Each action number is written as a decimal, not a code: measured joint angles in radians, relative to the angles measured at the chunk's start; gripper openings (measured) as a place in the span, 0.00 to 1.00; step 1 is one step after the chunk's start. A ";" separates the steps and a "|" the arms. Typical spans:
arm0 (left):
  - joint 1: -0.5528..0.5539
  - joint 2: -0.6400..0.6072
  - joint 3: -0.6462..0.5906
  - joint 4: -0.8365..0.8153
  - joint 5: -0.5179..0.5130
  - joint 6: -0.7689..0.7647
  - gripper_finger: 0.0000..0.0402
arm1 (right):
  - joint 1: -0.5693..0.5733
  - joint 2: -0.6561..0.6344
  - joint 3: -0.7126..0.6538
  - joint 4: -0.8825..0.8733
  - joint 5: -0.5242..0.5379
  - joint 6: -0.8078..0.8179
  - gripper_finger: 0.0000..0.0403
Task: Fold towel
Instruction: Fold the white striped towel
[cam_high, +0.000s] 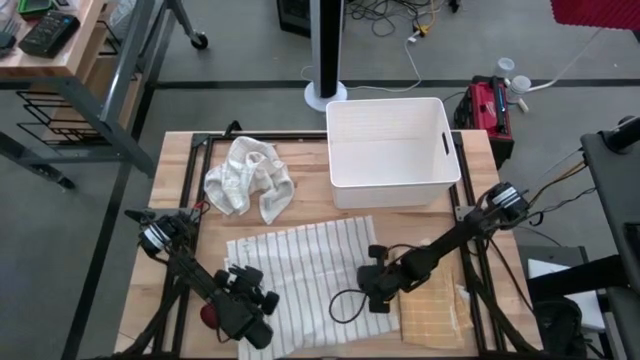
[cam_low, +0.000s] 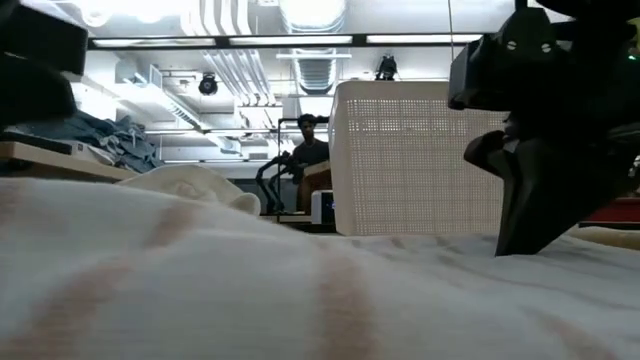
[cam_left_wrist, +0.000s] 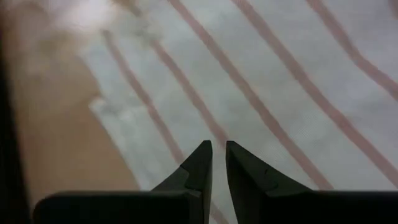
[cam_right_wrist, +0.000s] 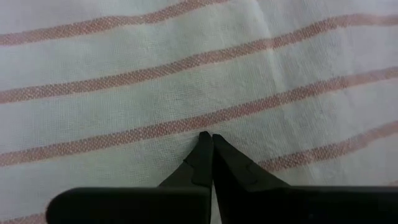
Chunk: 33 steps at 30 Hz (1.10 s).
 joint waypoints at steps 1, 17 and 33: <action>-0.004 0.000 0.011 0.025 -0.001 0.023 0.09 | 0.004 -0.009 0.004 -0.013 0.001 -0.001 0.00; -0.038 0.019 -0.023 0.299 -0.008 0.095 0.09 | 0.021 -0.117 0.011 -0.117 -0.004 -0.034 0.00; -0.069 -0.148 -0.029 0.552 -0.184 0.413 0.09 | 0.059 -0.207 0.007 -0.211 -0.259 -0.252 0.00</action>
